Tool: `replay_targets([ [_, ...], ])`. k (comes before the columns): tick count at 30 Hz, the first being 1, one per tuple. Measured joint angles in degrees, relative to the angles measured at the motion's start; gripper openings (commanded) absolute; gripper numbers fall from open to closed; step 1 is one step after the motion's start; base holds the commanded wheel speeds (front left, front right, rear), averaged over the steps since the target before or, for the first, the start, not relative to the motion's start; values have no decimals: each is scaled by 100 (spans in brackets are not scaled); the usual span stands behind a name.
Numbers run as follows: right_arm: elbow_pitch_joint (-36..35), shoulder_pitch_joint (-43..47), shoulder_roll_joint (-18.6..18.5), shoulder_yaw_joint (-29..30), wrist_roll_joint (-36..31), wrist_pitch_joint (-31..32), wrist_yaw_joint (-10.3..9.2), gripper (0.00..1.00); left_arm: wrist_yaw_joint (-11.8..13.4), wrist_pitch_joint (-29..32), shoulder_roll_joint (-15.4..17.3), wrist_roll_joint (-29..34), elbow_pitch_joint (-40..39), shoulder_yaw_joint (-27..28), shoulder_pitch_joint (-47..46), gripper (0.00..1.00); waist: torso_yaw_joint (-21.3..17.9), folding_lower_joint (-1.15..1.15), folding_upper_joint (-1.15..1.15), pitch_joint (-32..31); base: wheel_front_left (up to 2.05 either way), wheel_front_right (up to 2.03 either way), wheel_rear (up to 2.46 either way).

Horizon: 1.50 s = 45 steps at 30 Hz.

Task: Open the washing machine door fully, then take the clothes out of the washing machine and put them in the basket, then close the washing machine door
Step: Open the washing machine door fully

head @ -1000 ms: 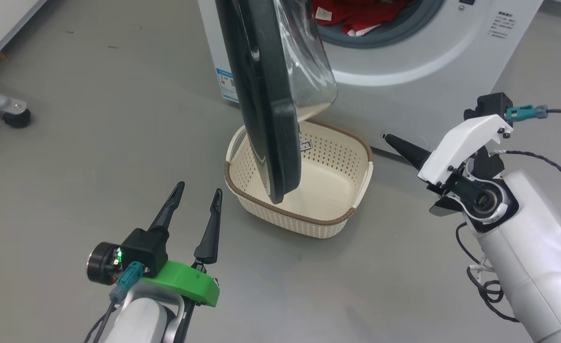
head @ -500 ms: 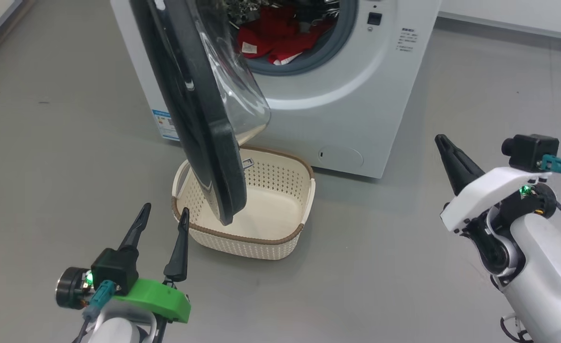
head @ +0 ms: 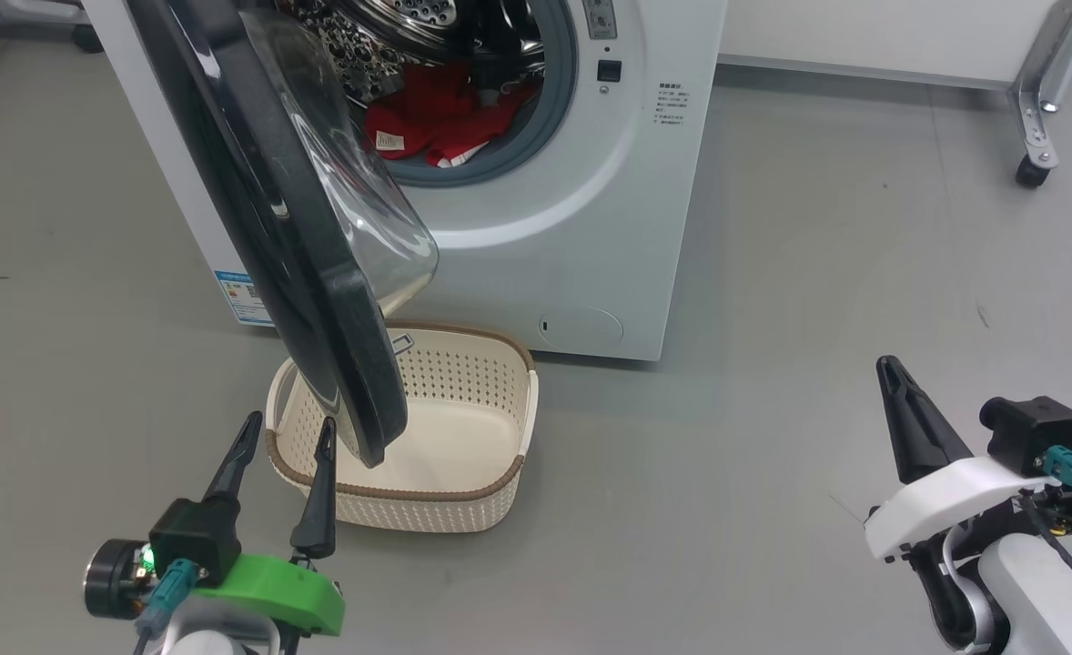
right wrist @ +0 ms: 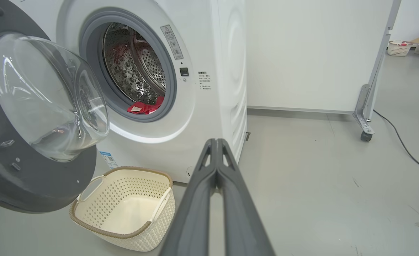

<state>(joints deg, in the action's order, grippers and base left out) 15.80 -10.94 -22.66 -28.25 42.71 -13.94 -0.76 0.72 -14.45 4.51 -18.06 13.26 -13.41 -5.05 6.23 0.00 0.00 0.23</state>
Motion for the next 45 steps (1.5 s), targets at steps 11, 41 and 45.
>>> replay_targets([
  [11,-515,655,73,343,-189,-2,-475,33,-4,0,-25,2,-57,127,65,100,-118,0,0,-13,0,0,0],
  [41,-1499,1421,533,1314,-900,-51,-603,100,-104,0,-134,160,-131,358,66,100,-154,0,0,198,0,0,0],
  [45,-1555,1478,544,1339,-1020,-51,-603,100,-111,0,-141,175,-126,371,66,100,-152,0,0,205,0,0,0],
])
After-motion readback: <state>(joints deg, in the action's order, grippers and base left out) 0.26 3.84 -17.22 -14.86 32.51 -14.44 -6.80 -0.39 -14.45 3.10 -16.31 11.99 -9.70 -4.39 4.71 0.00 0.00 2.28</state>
